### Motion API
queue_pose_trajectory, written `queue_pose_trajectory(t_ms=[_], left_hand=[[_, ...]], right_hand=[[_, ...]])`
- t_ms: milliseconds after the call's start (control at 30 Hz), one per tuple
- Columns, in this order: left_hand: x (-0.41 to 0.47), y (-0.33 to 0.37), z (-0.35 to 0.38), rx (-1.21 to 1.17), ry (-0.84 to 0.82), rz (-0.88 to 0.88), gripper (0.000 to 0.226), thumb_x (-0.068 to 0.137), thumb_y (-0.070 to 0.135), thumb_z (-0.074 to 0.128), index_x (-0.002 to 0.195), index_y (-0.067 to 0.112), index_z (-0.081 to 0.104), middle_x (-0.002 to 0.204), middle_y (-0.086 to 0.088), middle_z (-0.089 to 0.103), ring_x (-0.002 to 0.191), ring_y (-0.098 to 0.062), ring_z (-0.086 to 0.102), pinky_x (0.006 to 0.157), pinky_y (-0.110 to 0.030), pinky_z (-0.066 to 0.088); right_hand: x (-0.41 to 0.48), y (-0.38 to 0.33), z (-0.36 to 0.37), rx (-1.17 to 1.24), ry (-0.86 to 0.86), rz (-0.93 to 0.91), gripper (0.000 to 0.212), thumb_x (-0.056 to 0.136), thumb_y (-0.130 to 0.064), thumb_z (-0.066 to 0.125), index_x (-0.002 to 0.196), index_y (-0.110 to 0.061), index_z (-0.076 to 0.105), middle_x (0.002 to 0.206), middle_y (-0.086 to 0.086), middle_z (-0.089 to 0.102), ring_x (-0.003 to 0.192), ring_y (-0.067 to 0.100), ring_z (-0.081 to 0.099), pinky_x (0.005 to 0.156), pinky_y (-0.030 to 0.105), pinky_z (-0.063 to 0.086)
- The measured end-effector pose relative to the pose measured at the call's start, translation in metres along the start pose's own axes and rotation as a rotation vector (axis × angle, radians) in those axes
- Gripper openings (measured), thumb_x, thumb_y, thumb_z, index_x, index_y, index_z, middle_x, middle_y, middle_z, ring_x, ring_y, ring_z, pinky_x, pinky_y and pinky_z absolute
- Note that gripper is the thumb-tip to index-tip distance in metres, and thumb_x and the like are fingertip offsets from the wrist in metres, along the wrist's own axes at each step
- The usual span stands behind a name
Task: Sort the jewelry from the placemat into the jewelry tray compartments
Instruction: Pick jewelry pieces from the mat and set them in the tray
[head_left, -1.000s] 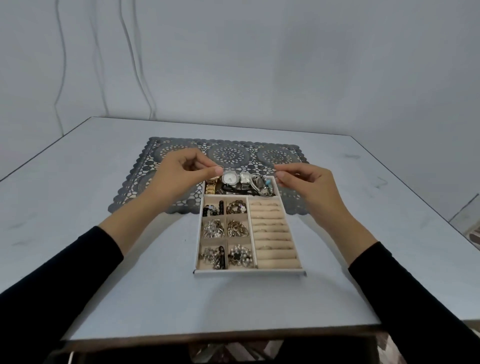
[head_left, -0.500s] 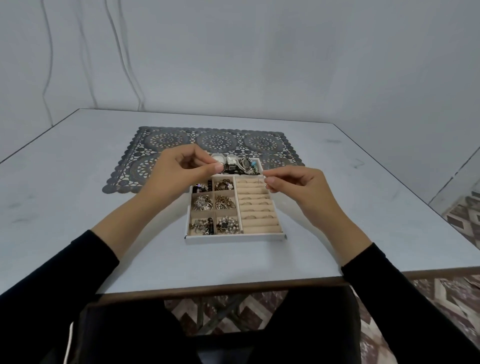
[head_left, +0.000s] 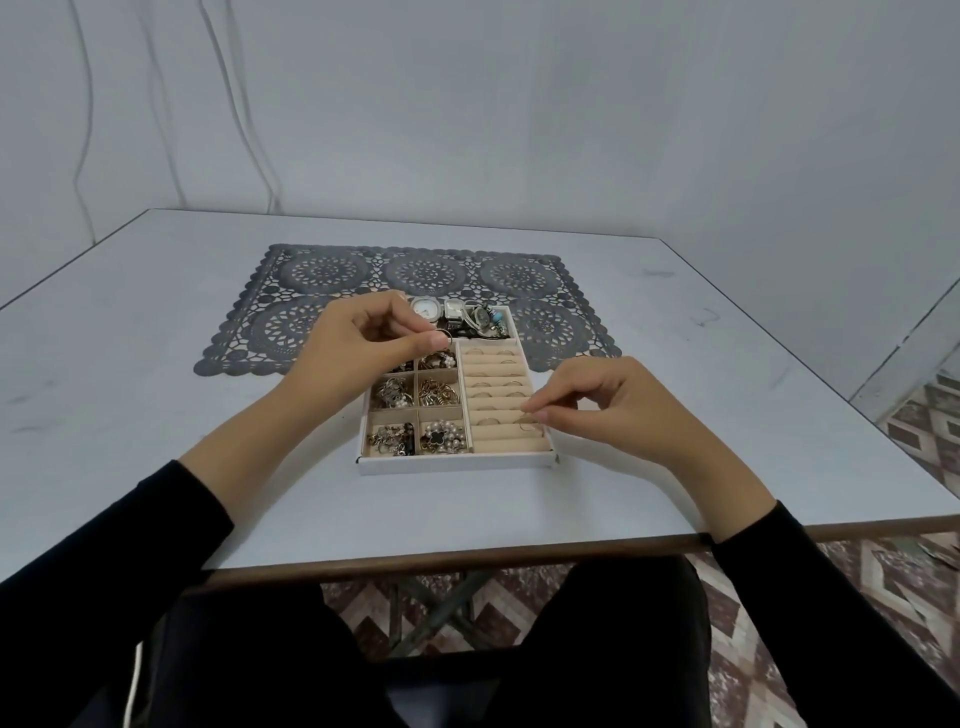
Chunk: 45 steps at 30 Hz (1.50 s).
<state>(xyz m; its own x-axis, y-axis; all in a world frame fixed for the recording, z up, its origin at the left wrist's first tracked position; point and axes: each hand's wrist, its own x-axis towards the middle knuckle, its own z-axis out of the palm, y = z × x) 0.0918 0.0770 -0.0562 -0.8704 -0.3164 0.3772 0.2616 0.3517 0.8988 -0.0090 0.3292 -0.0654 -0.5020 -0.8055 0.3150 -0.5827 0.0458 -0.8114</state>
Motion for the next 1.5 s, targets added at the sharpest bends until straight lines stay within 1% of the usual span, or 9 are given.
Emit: queue_pose_trajectory(t_ms=[100,300,367,500,767,934,1067,1234,1500], left_hand=[[0.0,-0.001,0.0,-0.002,-0.003,-0.009,0.017,0.069,0.024,0.082,0.078,0.013,0.073,0.076,-0.01,0.073,0.072,-0.016,0.065,0.071,-0.025,0.055],[0.0,-0.001,0.002,-0.009,-0.027,-0.019,0.019,0.071,0.019,0.081,0.081,0.007,0.072,0.07,0.003,0.072,0.068,-0.008,0.065,0.068,-0.018,0.055],[0.0,-0.001,0.002,-0.002,-0.03,-0.015,0.016,0.073,0.015,0.081,0.081,0.006,0.071,0.068,0.005,0.071,0.066,-0.005,0.064,0.065,-0.015,0.053],[-0.001,0.0,0.003,-0.008,-0.036,-0.008,0.015,0.072,0.017,0.081,0.079,0.008,0.071,0.064,0.009,0.069,0.063,-0.001,0.062,0.063,-0.012,0.05],[0.0,-0.003,0.002,-0.001,-0.042,-0.008,0.023,0.069,0.024,0.082,0.081,0.007,0.072,0.071,0.002,0.071,0.07,-0.01,0.064,0.069,-0.018,0.054],[-0.001,-0.001,0.003,0.003,-0.05,-0.015,0.016,0.068,0.028,0.082,0.076,0.017,0.073,0.07,0.002,0.071,0.07,-0.012,0.064,0.072,-0.026,0.055],[-0.002,0.001,0.003,0.003,-0.053,-0.023,0.01,0.067,0.029,0.083,0.072,0.025,0.074,0.072,-0.001,0.072,0.073,-0.019,0.065,0.078,-0.04,0.055],[-0.004,0.002,0.003,-0.001,-0.057,-0.034,0.01,0.066,0.029,0.082,0.071,0.026,0.074,0.071,0.0,0.072,0.073,-0.018,0.065,0.08,-0.042,0.055],[-0.003,-0.001,0.007,0.009,-0.086,-0.033,0.016,0.07,0.019,0.08,0.078,0.01,0.07,0.065,0.006,0.07,0.063,-0.006,0.065,0.064,-0.018,0.055]], right_hand=[[0.0,0.0,-0.002,-0.036,-0.035,-0.023,0.015,0.081,-0.004,0.074,0.093,-0.011,0.078,0.079,0.0,0.069,0.072,0.015,0.057,0.07,0.025,0.046],[0.003,-0.001,-0.006,-0.096,-0.105,-0.014,0.014,0.08,-0.012,0.075,0.093,-0.016,0.078,0.081,0.001,0.069,0.075,0.02,0.058,0.071,0.023,0.044],[0.004,-0.003,-0.006,-0.101,-0.122,-0.013,0.013,0.08,-0.013,0.076,0.093,-0.016,0.078,0.081,0.001,0.069,0.077,0.023,0.059,0.072,0.026,0.046],[0.005,-0.004,-0.007,-0.065,-0.133,0.001,0.011,0.081,-0.012,0.075,0.091,-0.014,0.077,0.083,0.001,0.07,0.082,0.023,0.063,0.077,0.042,0.049],[0.008,-0.004,-0.007,-0.114,-0.205,0.041,0.012,0.083,-0.01,0.073,0.093,-0.014,0.077,0.085,-0.002,0.07,0.085,0.019,0.064,0.081,0.045,0.051],[0.01,-0.005,-0.012,-0.091,-0.256,0.063,0.016,0.086,-0.005,0.069,0.097,-0.013,0.077,0.091,0.003,0.071,0.09,0.02,0.066,0.086,0.039,0.052],[0.014,-0.007,-0.012,-0.095,-0.286,0.087,0.016,0.085,-0.004,0.07,0.094,-0.015,0.077,0.089,0.0,0.071,0.087,0.016,0.066,0.083,0.028,0.051],[0.017,-0.008,-0.013,-0.079,-0.295,0.129,0.013,0.081,-0.004,0.074,0.092,-0.009,0.077,0.085,-0.003,0.071,0.079,0.008,0.063,0.075,0.016,0.045],[0.026,-0.011,-0.017,-0.102,-0.366,0.197,0.013,0.083,-0.006,0.072,0.094,-0.012,0.076,0.09,0.003,0.073,0.088,0.019,0.068,0.082,0.024,0.05]])
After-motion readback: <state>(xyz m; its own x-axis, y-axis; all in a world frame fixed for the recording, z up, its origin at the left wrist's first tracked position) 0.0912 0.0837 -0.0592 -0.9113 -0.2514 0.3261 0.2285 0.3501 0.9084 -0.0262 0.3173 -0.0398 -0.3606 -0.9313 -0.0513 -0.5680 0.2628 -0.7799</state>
